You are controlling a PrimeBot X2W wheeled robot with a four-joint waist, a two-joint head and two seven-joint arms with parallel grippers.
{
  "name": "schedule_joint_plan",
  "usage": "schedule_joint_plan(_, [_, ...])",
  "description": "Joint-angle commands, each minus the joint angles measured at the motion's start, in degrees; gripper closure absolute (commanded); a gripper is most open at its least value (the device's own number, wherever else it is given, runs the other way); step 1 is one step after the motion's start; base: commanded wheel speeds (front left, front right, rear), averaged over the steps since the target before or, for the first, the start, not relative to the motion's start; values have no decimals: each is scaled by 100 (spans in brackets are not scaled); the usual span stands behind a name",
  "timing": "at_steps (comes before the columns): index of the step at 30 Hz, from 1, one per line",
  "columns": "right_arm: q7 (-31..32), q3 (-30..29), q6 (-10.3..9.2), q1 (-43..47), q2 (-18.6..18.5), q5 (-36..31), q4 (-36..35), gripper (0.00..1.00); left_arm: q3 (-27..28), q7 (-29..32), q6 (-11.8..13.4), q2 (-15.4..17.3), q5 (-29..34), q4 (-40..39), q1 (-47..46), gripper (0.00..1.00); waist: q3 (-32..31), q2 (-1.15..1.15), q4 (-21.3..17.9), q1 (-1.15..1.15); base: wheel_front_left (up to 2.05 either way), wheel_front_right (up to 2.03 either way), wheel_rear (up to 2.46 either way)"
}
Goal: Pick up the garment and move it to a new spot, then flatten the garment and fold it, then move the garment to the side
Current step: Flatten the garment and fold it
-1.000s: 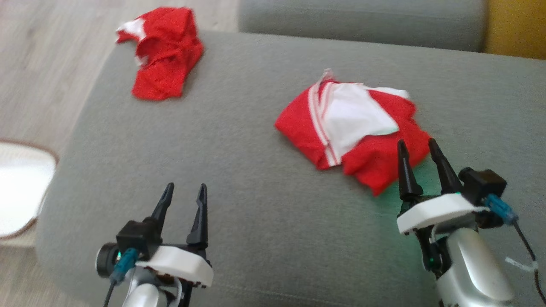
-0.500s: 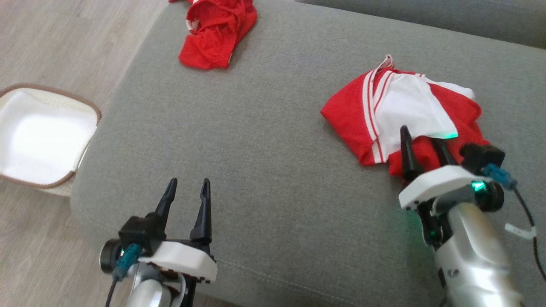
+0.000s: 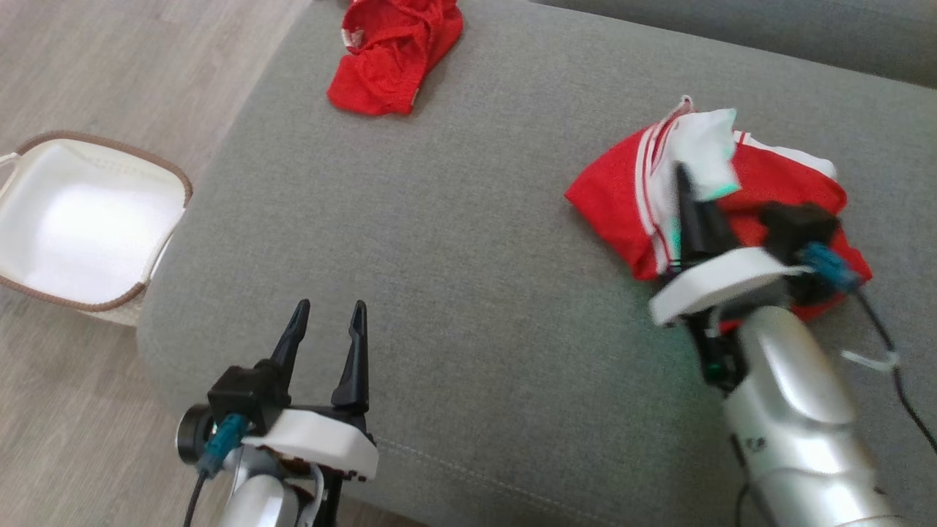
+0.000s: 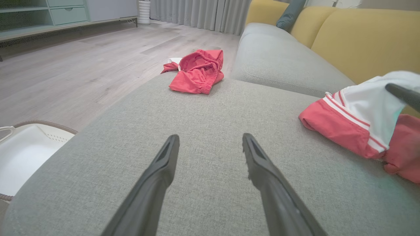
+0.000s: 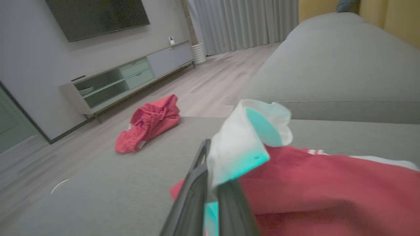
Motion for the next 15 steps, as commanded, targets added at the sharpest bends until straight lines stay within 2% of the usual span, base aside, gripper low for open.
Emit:
schedule_joint_plan(1, [-35, 526, 43, -227, 41, 163, -401, 100, 170, -70, 43, 1, -55, -181, -206, 0, -45, 0, 54, 0, 0, 0, 0])
schedule_joint_plan(8, [650, 2240, 43, 35, 41, 566, -1057, 100, 171, -70, 63, 1, -73, -205, -173, 0, -106, 0, 292, 0, 0, 0, 0])
schedule_joint_plan(15, [1043, 2957, 43, 98, 41, 645, -911, 100, 203, -70, 97, 1, -104, -240, -119, 0, -116, 0, 497, 0, 0, 0, 0])
